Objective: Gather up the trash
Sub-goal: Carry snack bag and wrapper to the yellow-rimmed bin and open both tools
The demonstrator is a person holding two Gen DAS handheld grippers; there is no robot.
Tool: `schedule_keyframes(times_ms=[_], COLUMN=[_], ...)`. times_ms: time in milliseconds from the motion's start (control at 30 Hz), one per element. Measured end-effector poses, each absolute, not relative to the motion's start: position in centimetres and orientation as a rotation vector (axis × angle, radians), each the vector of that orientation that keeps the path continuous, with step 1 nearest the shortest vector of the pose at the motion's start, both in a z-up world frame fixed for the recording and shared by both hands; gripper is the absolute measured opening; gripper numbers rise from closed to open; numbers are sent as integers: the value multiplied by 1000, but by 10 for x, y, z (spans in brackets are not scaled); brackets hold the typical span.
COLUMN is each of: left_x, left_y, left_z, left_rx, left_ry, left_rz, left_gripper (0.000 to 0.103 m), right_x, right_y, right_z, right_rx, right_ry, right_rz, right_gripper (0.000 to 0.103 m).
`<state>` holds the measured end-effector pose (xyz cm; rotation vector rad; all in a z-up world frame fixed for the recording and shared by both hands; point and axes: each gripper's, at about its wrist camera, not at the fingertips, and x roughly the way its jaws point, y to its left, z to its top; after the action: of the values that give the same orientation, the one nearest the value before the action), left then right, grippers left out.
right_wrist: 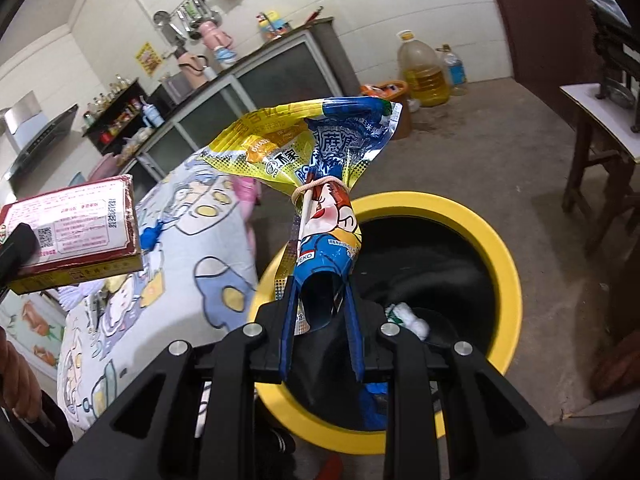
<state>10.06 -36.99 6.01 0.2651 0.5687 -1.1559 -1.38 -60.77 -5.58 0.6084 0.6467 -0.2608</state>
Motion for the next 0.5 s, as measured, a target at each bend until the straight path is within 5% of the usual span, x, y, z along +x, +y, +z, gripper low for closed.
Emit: schedule_keyframes(times_ms=[400,500], left_x=[123,133], left_y=[-446,-460], left_z=[0,-17], left_rx=[369,385], left_ry=[719,785], left_rz=[-1159,-1145], left_gripper=[1,5], right_x=[-8,-9], right_y=[-620,-625], right_z=[-82,-86], right_rx=[580,594], right_ry=[764,788], right_rz=[-417,-450], right_gripper=[23,38])
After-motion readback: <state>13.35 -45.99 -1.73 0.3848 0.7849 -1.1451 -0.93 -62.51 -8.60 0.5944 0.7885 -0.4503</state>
